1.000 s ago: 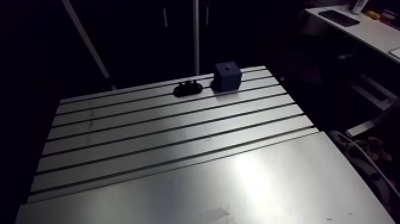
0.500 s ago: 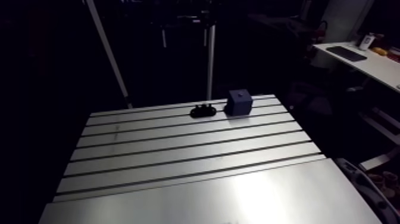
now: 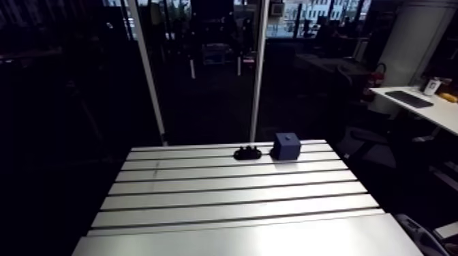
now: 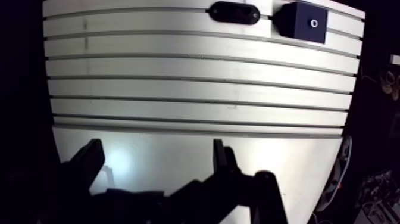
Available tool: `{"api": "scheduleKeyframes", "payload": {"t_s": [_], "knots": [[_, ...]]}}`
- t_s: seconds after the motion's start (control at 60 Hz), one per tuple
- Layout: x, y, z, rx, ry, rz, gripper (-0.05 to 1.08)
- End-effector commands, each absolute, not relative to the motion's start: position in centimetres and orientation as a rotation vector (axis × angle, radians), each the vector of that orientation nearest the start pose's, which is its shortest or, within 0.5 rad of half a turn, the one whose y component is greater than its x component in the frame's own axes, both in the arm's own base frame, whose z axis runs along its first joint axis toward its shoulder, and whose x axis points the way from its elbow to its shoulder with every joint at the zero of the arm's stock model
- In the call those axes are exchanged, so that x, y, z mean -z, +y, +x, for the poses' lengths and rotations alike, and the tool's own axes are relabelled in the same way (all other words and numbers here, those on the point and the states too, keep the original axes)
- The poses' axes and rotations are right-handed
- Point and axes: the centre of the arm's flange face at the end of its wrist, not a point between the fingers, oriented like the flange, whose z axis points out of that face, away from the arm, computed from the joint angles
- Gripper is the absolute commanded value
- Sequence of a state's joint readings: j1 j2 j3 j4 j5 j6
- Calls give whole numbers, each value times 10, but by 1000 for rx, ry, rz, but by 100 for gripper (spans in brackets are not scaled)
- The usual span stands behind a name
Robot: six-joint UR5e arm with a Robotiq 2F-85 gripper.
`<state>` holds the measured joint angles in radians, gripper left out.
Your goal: Pick up the M10 bolt and insert it into the hole until fully seated.
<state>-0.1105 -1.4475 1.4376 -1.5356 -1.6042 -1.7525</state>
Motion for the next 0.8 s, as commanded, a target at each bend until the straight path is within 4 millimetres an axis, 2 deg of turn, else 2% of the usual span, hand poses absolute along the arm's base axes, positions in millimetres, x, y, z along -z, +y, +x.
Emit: {"api": "scheduleKeyframes", "payload": {"t_s": [0.017,0.25,0.533,0.8], "knots": [[-484,-79,-538,-71,3106,-129,1],[-481,-79,-540,-55,3105,-122,1],[-488,-79,-543,-46,3119,-121,1],[-504,-81,-543,-28,3118,-107,1]]}}
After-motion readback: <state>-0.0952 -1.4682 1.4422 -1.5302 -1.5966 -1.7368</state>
